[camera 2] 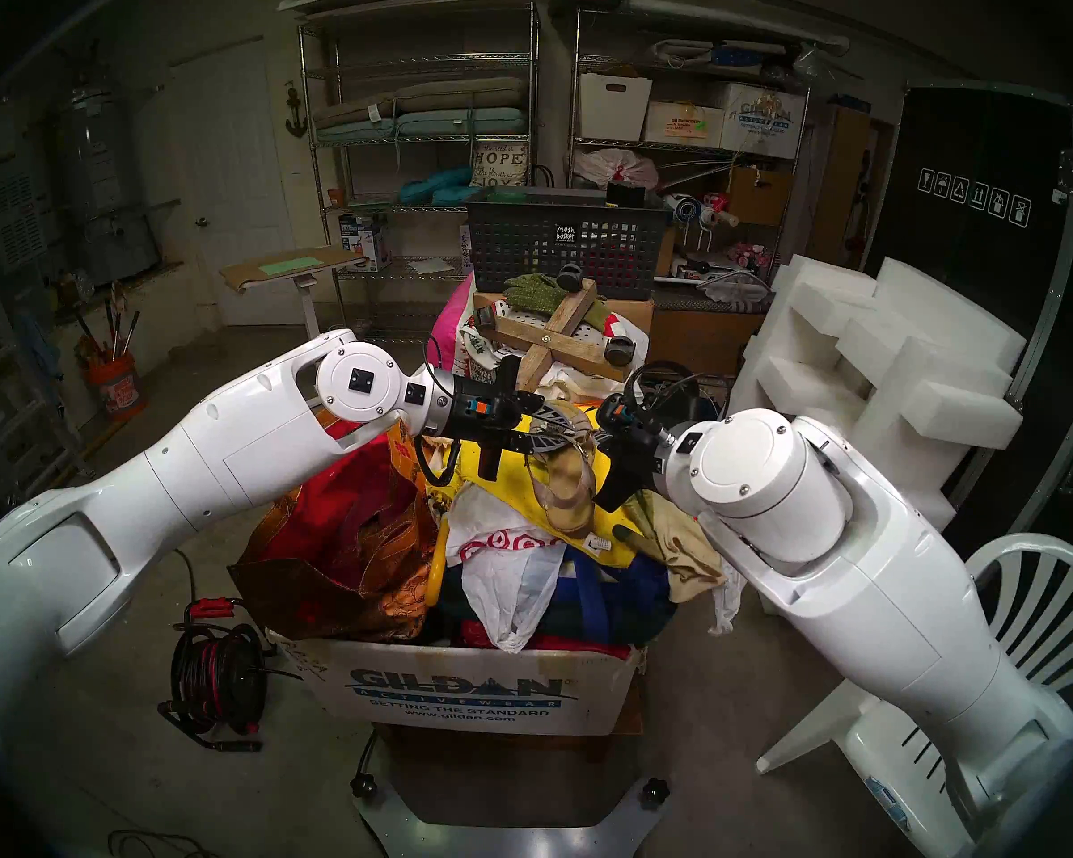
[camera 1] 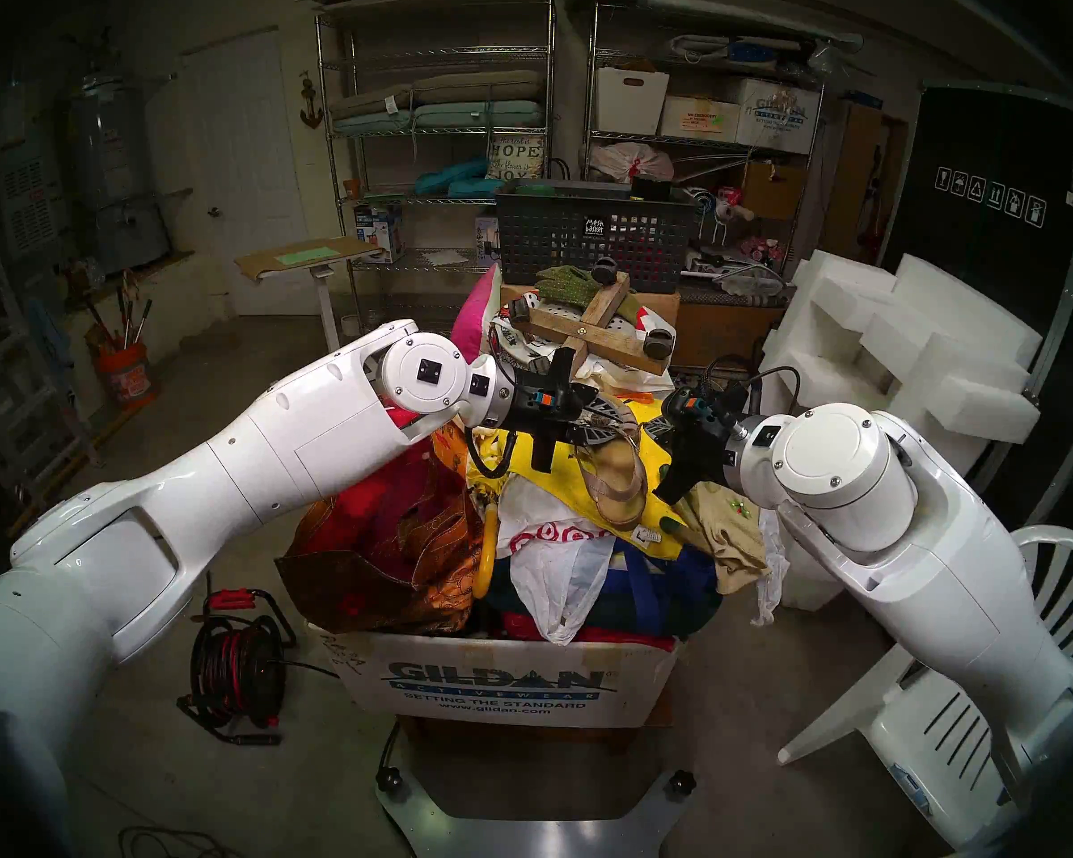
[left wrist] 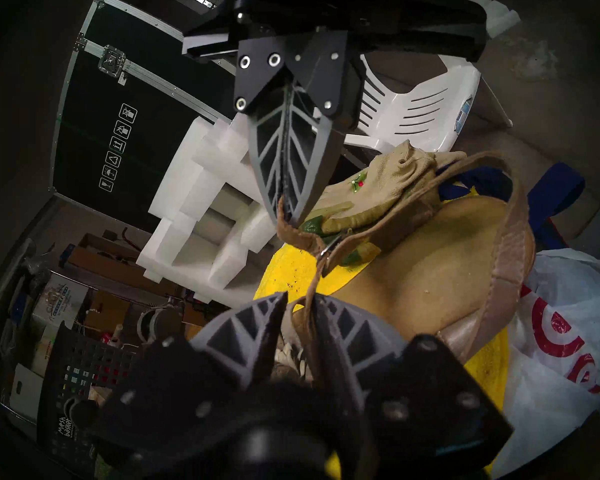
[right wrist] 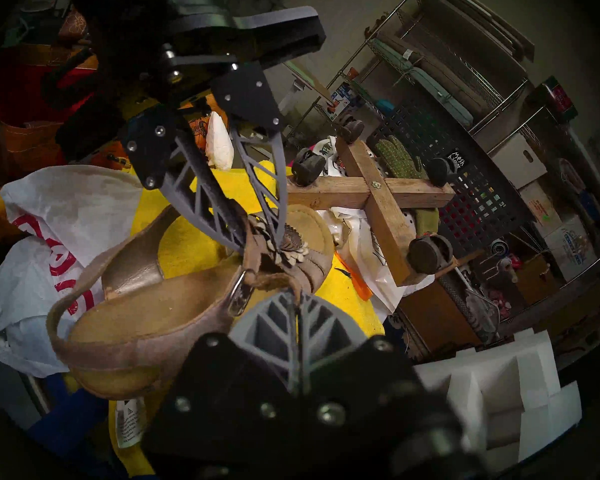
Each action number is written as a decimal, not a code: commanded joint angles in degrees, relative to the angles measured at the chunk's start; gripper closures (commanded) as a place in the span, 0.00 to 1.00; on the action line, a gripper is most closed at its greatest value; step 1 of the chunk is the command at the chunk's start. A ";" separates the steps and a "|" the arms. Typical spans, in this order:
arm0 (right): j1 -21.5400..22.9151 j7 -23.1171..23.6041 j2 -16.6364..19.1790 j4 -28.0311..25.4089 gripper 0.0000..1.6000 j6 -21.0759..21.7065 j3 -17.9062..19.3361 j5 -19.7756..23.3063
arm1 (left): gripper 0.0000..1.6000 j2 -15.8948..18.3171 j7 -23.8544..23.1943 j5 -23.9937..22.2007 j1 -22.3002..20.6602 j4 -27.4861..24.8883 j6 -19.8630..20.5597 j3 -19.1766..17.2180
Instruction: Unbuckle a shoe
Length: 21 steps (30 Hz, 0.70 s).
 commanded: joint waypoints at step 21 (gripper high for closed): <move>2.31 0.48 -1.11 0.62 1.00 -0.36 -0.84 -1.98 | 0.51 1.22 -2.27 -8.56 -0.27 -5.23 3.10 -3.79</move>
